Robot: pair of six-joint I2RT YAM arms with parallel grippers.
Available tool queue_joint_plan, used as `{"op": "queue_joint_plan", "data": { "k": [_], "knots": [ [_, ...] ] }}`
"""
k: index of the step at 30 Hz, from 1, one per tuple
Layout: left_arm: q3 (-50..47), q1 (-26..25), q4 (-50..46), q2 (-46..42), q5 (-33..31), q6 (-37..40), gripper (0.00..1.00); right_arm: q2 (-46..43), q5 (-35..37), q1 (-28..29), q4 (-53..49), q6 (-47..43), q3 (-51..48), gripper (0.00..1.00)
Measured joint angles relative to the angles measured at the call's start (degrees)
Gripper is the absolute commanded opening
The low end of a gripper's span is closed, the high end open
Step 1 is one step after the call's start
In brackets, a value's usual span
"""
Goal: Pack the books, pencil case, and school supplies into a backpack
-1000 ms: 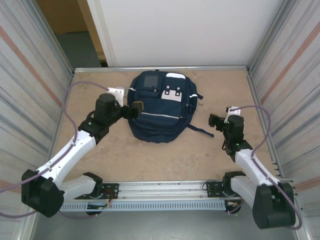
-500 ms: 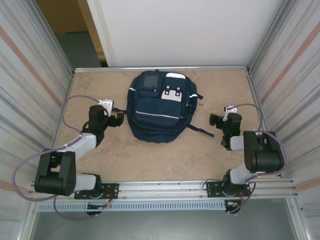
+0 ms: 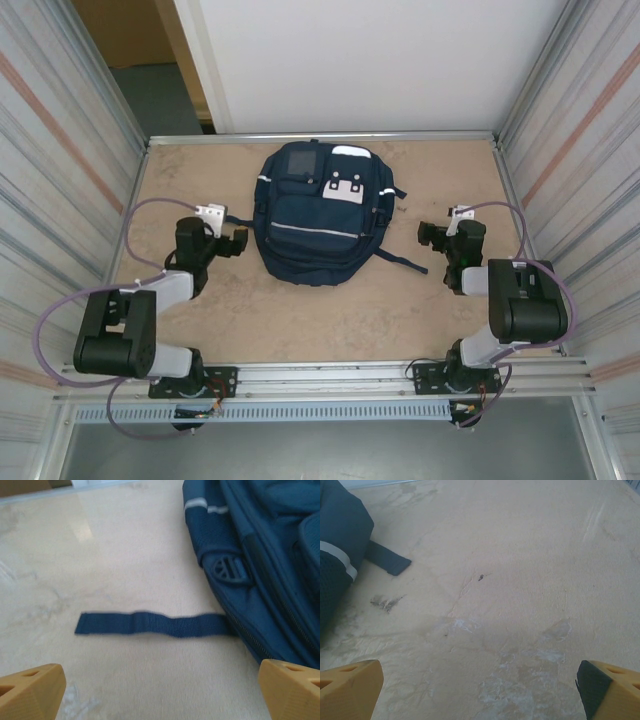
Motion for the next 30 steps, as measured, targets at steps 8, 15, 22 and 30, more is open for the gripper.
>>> {"op": "queue_joint_plan", "data": {
  "k": [8,15,22,30],
  "knots": [
    [-2.12,5.77,10.69,8.31,1.57,-1.79,0.99,0.0,0.02,0.0,0.0,0.0,0.0,0.99],
    [-2.21,5.95,12.15,8.28,2.01,-2.64,0.99,0.0,0.0,-0.02,0.0,0.0,0.0,0.99],
    [-2.21,5.95,12.24,8.28,2.01,-2.64,0.99,0.0,-0.02,-0.02,0.0,0.0,0.0,0.99],
    [-2.21,5.95,12.22,8.28,2.01,-2.64,0.99,0.0,-0.15,-0.02,0.0,0.0,0.0,0.99]
  ]
}}
